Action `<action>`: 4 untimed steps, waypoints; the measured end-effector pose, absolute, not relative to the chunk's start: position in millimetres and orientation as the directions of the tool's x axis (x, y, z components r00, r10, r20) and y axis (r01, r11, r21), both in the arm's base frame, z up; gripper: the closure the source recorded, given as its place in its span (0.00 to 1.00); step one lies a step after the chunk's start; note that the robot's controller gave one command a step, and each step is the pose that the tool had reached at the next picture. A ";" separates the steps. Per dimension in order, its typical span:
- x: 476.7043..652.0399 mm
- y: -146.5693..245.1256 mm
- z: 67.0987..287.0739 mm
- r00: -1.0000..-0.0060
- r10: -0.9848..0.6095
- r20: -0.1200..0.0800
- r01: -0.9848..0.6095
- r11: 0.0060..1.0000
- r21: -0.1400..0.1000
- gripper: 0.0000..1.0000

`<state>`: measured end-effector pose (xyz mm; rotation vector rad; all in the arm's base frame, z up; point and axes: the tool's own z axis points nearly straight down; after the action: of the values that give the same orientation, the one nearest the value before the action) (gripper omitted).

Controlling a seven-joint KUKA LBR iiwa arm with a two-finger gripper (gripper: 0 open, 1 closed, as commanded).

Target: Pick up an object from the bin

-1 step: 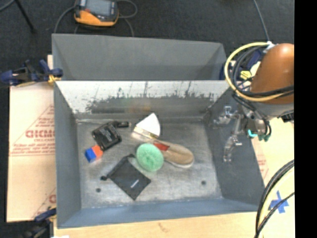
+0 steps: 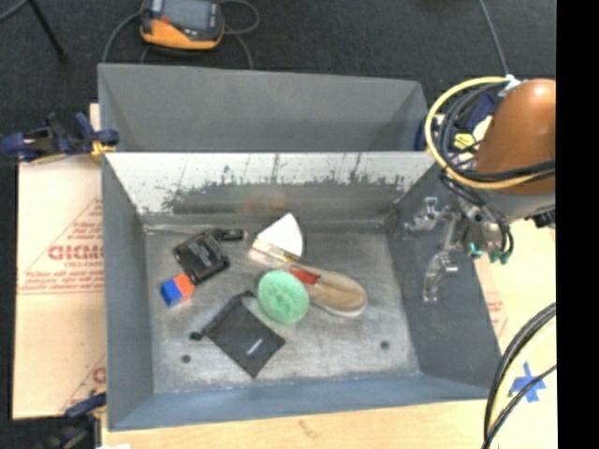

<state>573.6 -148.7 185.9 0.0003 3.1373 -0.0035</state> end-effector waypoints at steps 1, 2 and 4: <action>552.7 -135.2 143.3 -0.998 -0.060 -0.009 -0.060 0.998 -0.003 0.00; 575.7 -113.7 90.1 -1.000 -0.024 -0.009 -0.024 1.000 -0.002 0.00; 500.2 -90.1 73.7 -1.000 0.015 -0.008 0.015 1.000 -0.004 1.00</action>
Offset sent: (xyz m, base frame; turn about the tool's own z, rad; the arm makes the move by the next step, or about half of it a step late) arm 0.0114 0.0458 -0.1140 -0.0090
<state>500.2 -90.1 73.7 0.0236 3.1339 -0.0064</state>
